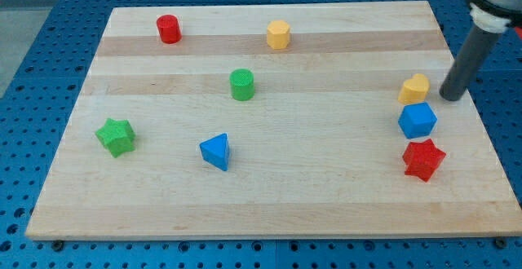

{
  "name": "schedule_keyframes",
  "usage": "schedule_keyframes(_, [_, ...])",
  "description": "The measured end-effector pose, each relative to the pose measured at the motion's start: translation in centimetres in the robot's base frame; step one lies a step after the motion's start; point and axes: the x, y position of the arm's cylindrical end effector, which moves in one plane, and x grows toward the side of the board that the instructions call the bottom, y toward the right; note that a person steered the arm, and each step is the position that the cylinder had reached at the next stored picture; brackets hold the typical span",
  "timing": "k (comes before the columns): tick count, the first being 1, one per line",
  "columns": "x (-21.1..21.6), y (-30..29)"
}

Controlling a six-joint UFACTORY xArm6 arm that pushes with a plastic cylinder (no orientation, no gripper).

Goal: Move the red circle into the group of blocks

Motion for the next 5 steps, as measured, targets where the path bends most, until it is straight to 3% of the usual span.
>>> schedule_keyframes(2, [-4.2,-0.8])
schedule_keyframes(3, [-10.3,-2.5])
schedule_keyframes(4, [-10.8,-11.3])
schedule_keyframes(5, [-5.5,-17.8])
